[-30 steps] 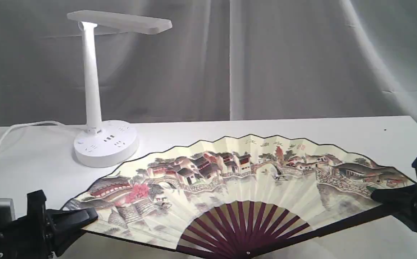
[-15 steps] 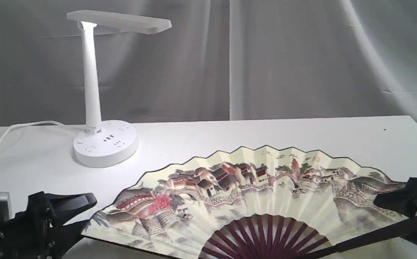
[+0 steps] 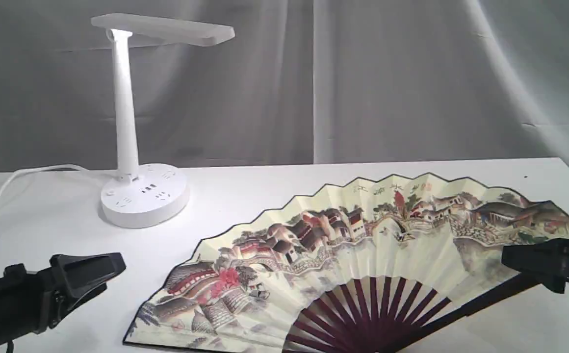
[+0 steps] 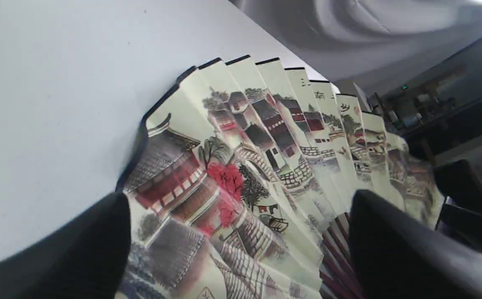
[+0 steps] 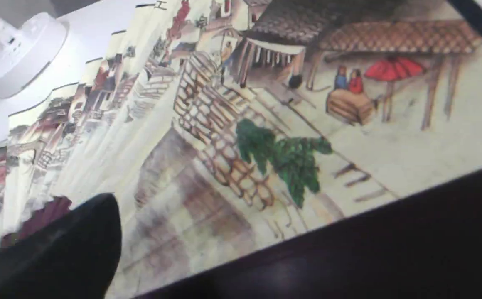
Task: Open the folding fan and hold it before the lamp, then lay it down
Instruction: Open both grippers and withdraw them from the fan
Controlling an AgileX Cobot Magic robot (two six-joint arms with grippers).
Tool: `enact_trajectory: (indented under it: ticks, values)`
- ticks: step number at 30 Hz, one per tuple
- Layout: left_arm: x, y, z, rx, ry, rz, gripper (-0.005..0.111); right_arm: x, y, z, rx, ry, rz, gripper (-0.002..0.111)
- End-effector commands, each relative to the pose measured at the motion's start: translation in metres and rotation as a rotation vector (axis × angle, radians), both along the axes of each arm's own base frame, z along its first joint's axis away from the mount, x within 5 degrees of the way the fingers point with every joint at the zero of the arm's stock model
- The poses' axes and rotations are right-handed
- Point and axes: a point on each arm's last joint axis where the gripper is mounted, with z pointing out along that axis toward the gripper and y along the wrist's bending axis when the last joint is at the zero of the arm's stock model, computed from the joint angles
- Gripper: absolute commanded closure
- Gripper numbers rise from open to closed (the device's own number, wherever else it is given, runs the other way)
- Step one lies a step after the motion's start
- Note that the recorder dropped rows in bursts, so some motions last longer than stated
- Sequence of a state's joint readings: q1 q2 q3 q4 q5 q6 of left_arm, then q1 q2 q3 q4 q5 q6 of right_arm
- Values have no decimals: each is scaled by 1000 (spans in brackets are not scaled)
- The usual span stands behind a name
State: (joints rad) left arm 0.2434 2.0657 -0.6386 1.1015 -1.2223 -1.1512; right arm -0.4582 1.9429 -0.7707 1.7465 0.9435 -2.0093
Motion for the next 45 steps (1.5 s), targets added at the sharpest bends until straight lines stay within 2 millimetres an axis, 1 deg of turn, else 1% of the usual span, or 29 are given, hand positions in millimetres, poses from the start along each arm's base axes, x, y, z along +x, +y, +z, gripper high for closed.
enact_trajectory:
  ticks: [1,3,5,9,10,12,14,15,18,20,22,23,24,26,28,29,31,34,38,41,43,45]
  values:
    - [-1,0,5,30,-38,-19,35,5,-12,15,-173,-59,-18,27]
    - [-1,0,5,30,-38,-18,35,8,-25,16,-254,19,-123,27]
    - [-1,0,5,28,-38,-10,35,8,-36,16,-257,113,-261,27]
    - [1,1,6,31,-47,9,35,6,-43,13,-239,192,-371,27]
    - [1,1,6,33,-49,8,35,5,-46,12,-234,226,-422,27]
    - [0,1,6,42,-57,3,35,4,-50,10,-253,256,-468,27]
    - [0,1,6,47,-62,1,37,4,-49,10,-273,236,-433,27]
    - [0,1,6,62,-77,-4,40,5,-46,11,-275,213,-396,27]
    - [0,1,6,79,-95,-10,57,10,-30,20,-229,70,-213,32]
    - [0,1,6,79,-95,-10,72,10,-28,22,-213,51,-192,42]
    - [0,1,6,81,-95,-17,83,10,-34,21,-261,76,-230,54]
    - [-1,0,6,83,-95,-27,88,11,-37,20,-287,95,-256,63]
    - [-1,0,6,84,-95,-34,92,11,-39,19,-298,101,-262,70]
    - [-1,0,7,89,-103,-41,100,11,-36,21,-321,68,-217,87]
    - [-1,-1,9,105,-123,-47,106,14,-28,23,-351,37,-165,102]
    - [-1,0,11,109,-132,-48,107,15,-23,24,-374,27,-144,108]
    - [-1,0,17,114,-150,-44,107,18,-11,30,-420,20,-124,108]
    - [-1,-1,20,234,-96,-24,107,21,4,38,-556,51,-145,108]
    - [-2,-7,32,492,-11,10,107,18,18,55,-835,128,-274,108]
    - [-6,-17,46,662,33,39,107,12,23,68,-878,162,-418,108]
    - [-10,-24,53,755,53,43,107,5,25,69,-927,199,-490,108]
    - [-15,-29,63,836,69,65,107,-3,26,66,-936,241,-573,108]
